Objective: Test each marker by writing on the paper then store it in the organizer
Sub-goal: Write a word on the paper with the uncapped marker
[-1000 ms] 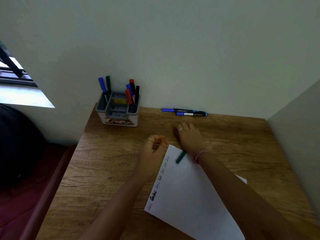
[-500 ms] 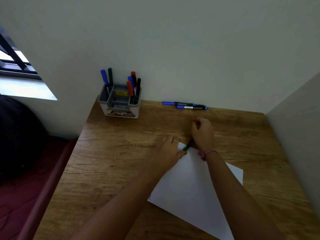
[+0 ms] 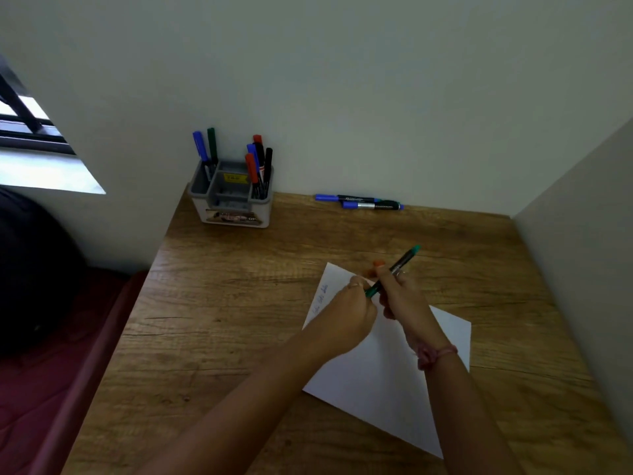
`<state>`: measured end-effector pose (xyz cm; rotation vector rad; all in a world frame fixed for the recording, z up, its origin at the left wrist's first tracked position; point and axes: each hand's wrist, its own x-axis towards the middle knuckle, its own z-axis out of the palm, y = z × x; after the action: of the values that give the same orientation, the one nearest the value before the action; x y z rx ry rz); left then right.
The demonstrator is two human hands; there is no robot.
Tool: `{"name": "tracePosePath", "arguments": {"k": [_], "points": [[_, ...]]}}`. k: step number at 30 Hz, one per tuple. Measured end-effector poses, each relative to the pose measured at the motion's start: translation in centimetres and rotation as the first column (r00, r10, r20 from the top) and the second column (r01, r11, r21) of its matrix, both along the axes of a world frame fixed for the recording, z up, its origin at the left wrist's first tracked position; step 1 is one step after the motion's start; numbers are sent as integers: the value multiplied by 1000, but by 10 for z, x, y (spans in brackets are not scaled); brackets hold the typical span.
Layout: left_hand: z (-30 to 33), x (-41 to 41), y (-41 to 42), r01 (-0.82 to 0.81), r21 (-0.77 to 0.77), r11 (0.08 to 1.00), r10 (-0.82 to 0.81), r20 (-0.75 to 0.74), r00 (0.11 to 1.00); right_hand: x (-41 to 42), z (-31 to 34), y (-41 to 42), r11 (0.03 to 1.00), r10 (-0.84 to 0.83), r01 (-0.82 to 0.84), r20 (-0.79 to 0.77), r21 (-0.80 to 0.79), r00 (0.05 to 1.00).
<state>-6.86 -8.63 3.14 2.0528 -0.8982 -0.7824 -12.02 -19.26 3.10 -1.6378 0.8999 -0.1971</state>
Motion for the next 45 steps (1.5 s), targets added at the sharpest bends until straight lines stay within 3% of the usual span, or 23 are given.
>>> {"name": "tracePosePath", "arguments": {"k": [4,12,18,25,29,31,33,35,37,39,45], "points": [[9,-22,21,-124,-124,984,90,-245,965,-13,9,26,1000,17,-14,120,-25,993],[21,-31,32,-311,-200,929,225,-362,905,-14,19,42,997,-5,-17,284,75,959],[24,-26,33,-330,-64,942,286,-363,887,-7,16,51,987,-42,-6,291,160,956],[22,-21,37,-351,57,935,332,-491,805,-2,8,55,977,-62,-4,300,214,952],[20,-49,71,-178,159,971,238,-556,797,-1,17,-8,944,-312,238,376,230,873],[15,-53,86,-146,166,975,212,-522,826,-3,16,-39,959,-276,232,346,164,897],[6,-37,88,-180,110,977,211,-435,876,-1,6,-44,992,-118,99,307,78,944],[-6,-10,81,-203,78,976,217,-260,941,2,-8,-35,998,46,-56,256,32,966],[-22,24,70,-200,100,975,199,25,980,4,-23,-27,989,135,-144,230,20,964],[-37,58,59,-166,133,977,130,244,961,8,-38,-24,987,151,-158,229,9,961],[-55,108,39,66,145,987,-126,454,882,12,-58,-16,980,171,-190,233,61,957]]}}
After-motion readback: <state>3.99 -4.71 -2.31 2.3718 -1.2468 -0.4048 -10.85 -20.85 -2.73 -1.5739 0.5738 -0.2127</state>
